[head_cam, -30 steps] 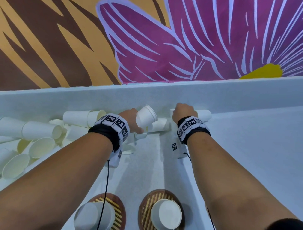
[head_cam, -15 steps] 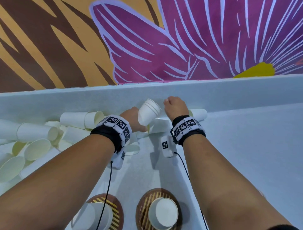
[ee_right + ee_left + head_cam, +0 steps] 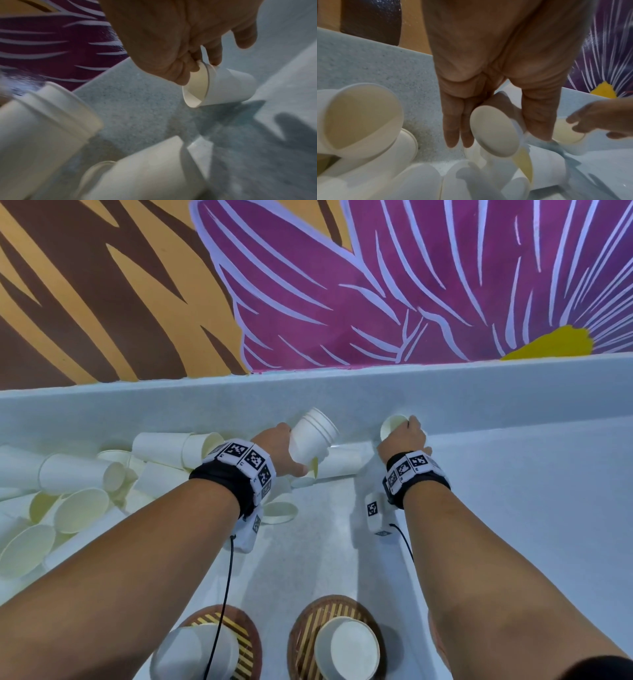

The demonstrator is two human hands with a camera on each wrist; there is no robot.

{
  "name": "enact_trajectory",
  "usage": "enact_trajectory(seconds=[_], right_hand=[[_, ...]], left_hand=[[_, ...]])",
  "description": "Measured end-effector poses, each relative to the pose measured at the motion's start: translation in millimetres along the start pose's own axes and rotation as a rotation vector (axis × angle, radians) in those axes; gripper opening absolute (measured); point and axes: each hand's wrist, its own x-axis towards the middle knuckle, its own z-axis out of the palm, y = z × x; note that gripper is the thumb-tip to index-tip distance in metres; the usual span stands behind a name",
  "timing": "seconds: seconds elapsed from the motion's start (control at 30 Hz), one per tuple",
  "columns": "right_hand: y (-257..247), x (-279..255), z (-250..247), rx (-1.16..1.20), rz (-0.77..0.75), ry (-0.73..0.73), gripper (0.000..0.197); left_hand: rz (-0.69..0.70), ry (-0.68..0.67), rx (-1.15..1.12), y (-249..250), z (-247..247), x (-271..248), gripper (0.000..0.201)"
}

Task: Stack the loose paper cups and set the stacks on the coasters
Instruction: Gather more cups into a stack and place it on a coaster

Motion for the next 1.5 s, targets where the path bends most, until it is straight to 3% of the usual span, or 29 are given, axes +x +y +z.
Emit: enact_trajectory(seconds=[0.13, 0.23, 0.33, 0.47, 0.6, 0.67, 0.73, 0.87, 0.97, 1.13, 1.33, 1.4, 1.5], right_hand=[[-21.2, -16.4, -21.7, 0.132, -0.169, 0.097, 0.052], [-37.9, -34.7, -41.8, 0.374, -0.265, 0.198, 0.037], [-52.4, -50.7, -60.5, 0.595, -0.308, 0.199, 0.032], [-65.6, -63.8, -65.4, 0.651, -0.338, 0.086, 0.025], [-72.5, -78.3, -57.3, 0.550, -0.448, -0.200, 0.022], [-72.4, -81.6, -53.5, 0.604, -0.460, -0.218, 0.019], [-67.2, -77.5, -45.5, 0.524, -0.447, -0.183, 0.019], [-52.5, -71.3, -9.7, 0.008, -0.582, -0.350, 0.064], [-46.5, -68.5, 17.5, -0.322, -0.692, -0.390, 0.070], [-30.9, -64.5, 35.8, -0.485, -0.667, -0.246, 0.061], [-34.4, -54.2, 19.8, -0.510, -0.591, -0.153, 0.025], [-46.8, -52.5, 1.4, -0.425, -0.589, -0.090, 0.027], [-67.1, -56.8, -31.7, -0.002, -0.585, 0.067, 0.019]], left_hand=[[-0.027, 0.023, 0.014, -5.0, -3.6, -4.7, 0.074], [-0.043, 0.033, 0.025, -7.7, -6.1, -13.0, 0.071], [-0.040, 0.054, 0.021, -10.5, -6.6, -21.5, 0.070], [0.013, 0.110, -0.045, -11.1, -7.6, -29.8, 0.071], [0.058, 0.189, -0.103, -6.4, -11.9, -36.3, 0.074], [0.048, 0.218, -0.124, -9.3, -14.8, -38.6, 0.076], [0.018, 0.226, -0.117, -16.4, -18.1, -40.4, 0.075], [-0.052, 0.201, -0.064, -29.9, -21.6, -41.8, 0.072], [-0.075, 0.183, -0.049, -36.5, -21.7, -41.2, 0.073], [-0.092, 0.145, -0.034, -43.7, -20.8, -37.4, 0.074], [-0.115, 0.094, 0.021, -43.2, -20.9, -33.1, 0.075], [-0.133, 0.070, 0.072, -42.4, -20.0, -32.9, 0.075], [-0.156, 0.056, 0.126, -39.7, -18.1, -33.9, 0.072]])
